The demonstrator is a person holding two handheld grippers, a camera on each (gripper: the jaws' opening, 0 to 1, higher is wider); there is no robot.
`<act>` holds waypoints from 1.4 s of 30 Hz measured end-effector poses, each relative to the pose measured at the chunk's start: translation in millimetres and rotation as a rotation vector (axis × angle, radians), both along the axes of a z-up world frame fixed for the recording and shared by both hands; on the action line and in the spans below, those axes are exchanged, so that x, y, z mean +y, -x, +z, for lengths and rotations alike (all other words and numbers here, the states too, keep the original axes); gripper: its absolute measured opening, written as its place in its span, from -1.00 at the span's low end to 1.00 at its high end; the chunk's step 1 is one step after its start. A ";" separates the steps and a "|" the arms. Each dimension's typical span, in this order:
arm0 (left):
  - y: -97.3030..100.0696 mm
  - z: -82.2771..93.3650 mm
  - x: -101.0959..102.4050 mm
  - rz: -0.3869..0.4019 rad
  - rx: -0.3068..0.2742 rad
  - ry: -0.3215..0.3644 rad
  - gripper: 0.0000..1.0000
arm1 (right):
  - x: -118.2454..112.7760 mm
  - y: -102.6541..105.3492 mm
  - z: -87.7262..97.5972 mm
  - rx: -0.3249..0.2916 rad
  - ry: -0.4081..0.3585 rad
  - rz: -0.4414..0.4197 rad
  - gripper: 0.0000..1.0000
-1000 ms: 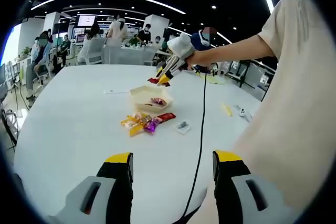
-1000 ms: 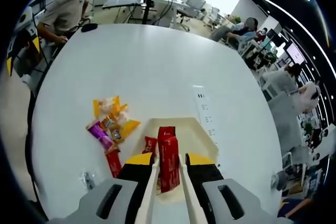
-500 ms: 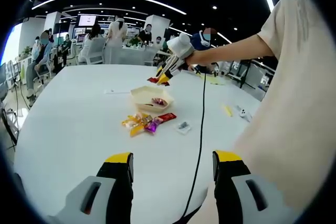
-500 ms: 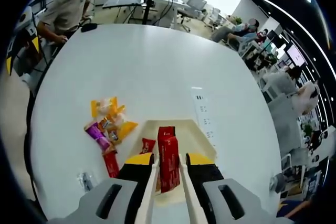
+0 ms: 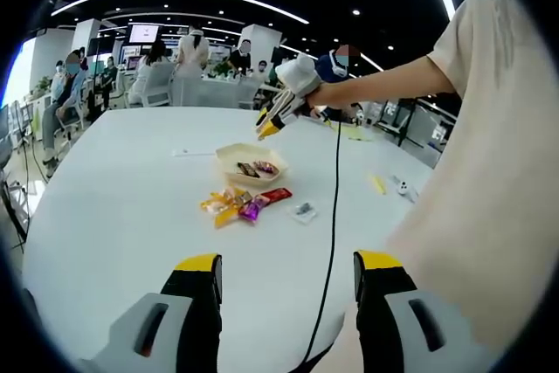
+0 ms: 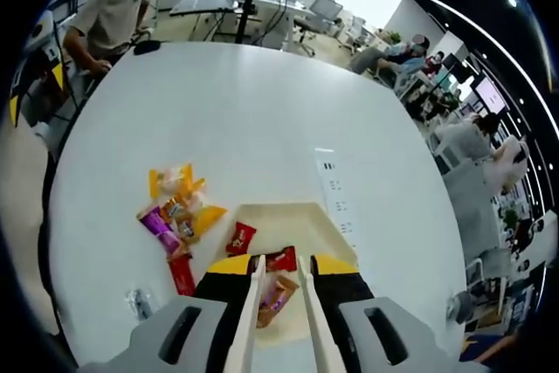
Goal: Place the target food into the container with the food tongs after gripping and lifting it, then release it inside without dropping or visibly crushing the food.
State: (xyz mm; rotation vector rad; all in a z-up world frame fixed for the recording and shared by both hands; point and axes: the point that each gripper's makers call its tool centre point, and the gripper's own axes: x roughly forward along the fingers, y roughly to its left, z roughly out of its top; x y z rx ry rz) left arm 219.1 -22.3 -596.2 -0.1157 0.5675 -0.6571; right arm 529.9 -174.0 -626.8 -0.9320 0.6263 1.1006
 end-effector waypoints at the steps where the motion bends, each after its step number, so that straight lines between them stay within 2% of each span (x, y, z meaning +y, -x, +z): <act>1: 0.2 -0.1 -0.1 0.000 0.001 0.000 0.22 | 0.2 1.3 -0.8 0.002 -0.001 0.002 -0.51; 8: 0.7 -0.5 0.5 0.004 0.000 -0.001 0.22 | -1.3 7.5 -6.0 0.017 0.000 0.008 -0.49; 16: 0.9 -1.3 -2.6 -0.010 -0.001 0.001 0.22 | -4.1 28.5 -12.3 0.057 -0.018 -0.001 -0.48; 19: 0.4 -0.9 -3.3 -0.014 -0.004 0.001 0.22 | -2.4 38.9 -13.5 0.092 -0.047 -0.013 -0.47; 29: 3.3 -1.4 -2.8 -0.024 -0.012 0.000 0.22 | -5.8 64.0 -18.1 0.117 -0.054 -0.019 -0.47; 42: 5.5 6.6 -11.9 -0.039 -0.030 0.001 0.22 | -10.5 94.4 -28.9 0.153 -0.044 -0.022 -0.47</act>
